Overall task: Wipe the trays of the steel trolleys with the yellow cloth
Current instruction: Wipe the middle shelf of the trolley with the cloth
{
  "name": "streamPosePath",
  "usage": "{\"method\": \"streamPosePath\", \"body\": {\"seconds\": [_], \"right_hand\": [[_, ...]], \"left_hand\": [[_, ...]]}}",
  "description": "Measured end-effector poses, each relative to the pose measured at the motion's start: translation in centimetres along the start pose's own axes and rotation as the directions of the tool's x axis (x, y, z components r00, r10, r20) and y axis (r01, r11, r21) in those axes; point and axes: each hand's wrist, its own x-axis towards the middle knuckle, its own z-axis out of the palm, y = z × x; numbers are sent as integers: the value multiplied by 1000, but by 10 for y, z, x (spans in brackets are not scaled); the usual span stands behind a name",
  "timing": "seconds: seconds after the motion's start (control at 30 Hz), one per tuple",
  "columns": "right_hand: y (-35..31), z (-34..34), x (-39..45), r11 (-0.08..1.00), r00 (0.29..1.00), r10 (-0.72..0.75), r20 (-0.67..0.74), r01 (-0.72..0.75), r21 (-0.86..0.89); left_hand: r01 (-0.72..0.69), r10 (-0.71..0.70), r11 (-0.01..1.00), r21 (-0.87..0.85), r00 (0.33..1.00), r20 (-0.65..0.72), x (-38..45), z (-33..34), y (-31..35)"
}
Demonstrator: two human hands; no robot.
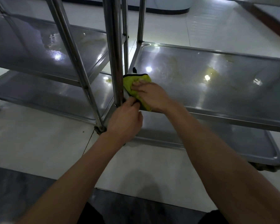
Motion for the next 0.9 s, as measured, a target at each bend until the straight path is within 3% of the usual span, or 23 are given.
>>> {"method": "streamPosePath", "body": {"seconds": [0.2, 0.4, 0.73, 0.9], "right_hand": [[4, 7, -12, 998, 995, 42, -93, -36, 60], [17, 1, -28, 971, 978, 159, -137, -180, -157], [19, 14, -11, 980, 989, 40, -140, -66, -188], [31, 6, -21, 985, 988, 97, -117, -112, -131]], "left_hand": [[1, -2, 1000, -15, 1000, -30, -3, 6, -2], [-73, 73, 997, 27, 997, 17, -8, -2, 3], [-54, 56, 998, 37, 996, -65, 3, 6, 2], [-24, 27, 999, 36, 998, -62, 18, 5, 10]]}}
